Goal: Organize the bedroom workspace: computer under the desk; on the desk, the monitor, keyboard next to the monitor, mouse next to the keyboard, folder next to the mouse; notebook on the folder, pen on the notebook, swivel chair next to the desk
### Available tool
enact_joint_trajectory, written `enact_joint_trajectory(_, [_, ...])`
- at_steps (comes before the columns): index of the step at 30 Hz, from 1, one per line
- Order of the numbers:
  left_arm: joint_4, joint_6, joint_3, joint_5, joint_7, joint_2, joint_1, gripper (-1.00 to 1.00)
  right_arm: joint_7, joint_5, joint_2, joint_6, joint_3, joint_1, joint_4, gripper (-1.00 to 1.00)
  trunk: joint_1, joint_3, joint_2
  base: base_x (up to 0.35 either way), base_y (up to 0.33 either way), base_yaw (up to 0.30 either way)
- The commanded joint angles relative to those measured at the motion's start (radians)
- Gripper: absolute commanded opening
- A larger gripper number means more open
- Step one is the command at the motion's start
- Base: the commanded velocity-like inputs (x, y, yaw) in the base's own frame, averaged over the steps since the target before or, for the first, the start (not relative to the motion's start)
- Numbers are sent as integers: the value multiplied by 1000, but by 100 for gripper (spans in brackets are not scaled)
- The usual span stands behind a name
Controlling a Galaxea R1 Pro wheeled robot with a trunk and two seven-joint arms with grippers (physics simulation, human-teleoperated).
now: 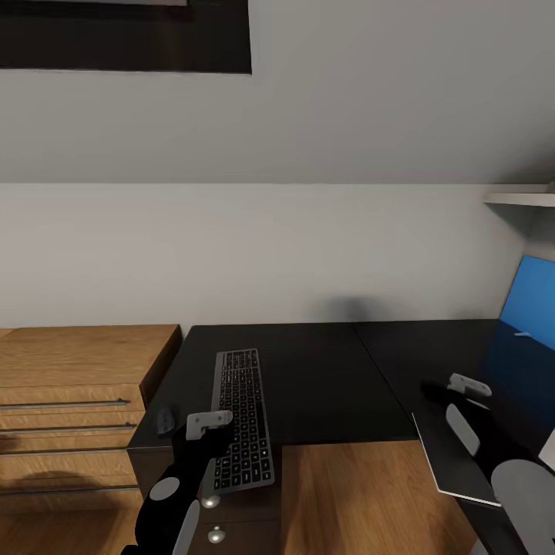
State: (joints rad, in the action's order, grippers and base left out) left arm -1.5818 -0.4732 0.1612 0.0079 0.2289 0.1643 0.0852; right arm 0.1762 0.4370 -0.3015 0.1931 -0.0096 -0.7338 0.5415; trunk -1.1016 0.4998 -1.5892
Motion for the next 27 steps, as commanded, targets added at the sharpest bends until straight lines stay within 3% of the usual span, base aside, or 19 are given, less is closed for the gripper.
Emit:
enact_joint_trajectory(1, [-1,-5,1,1,6,0,1,100,5,7,0,11,0,1,21,100,0,1,-1,0,0,0])
enact_joint_trajectory(2, [-1,-5,1,1,6,0,1,100,5,8,1,70,-1,9,129,100,0,1,-1,0,0,0])
enact_joint_trajectory(3, [-1,-5,1,1,6,0,1,100,5,9,3,95,-1,18,171,100,0,1,-1,0,0,0])
enact_joint_trajectory(9, [-2,-5,1,1,6,0,1,100,5,50,16,183,-2,84,331,100,0,1,-1,0,0,0])
enact_joint_trajectory(13, [-3,-5,1,1,6,0,1,100,7,92,26,209,-1,169,473,100,0,1,-1,0,0,0])
enact_joint_trajectory(17, [-3,-5,1,1,6,0,1,100,12,119,73,215,-1,277,663,100,0,1,-1,-1,2,0])
enact_joint_trajectory(21, [-4,-5,1,1,6,0,1,100,30,127,111,215,-1,333,741,100,0,1,-1,-59,78,0])
enact_joint_trajectory(26, [-4,-5,1,1,6,0,1,100,45,149,153,214,-3,354,775,100,0,1,-1,-164,201,0])
enact_joint_trajectory(27, [-6,-5,1,1,6,0,1,100,53,212,177,213,-8,363,805,100,0,1,-1,-211,255,0])
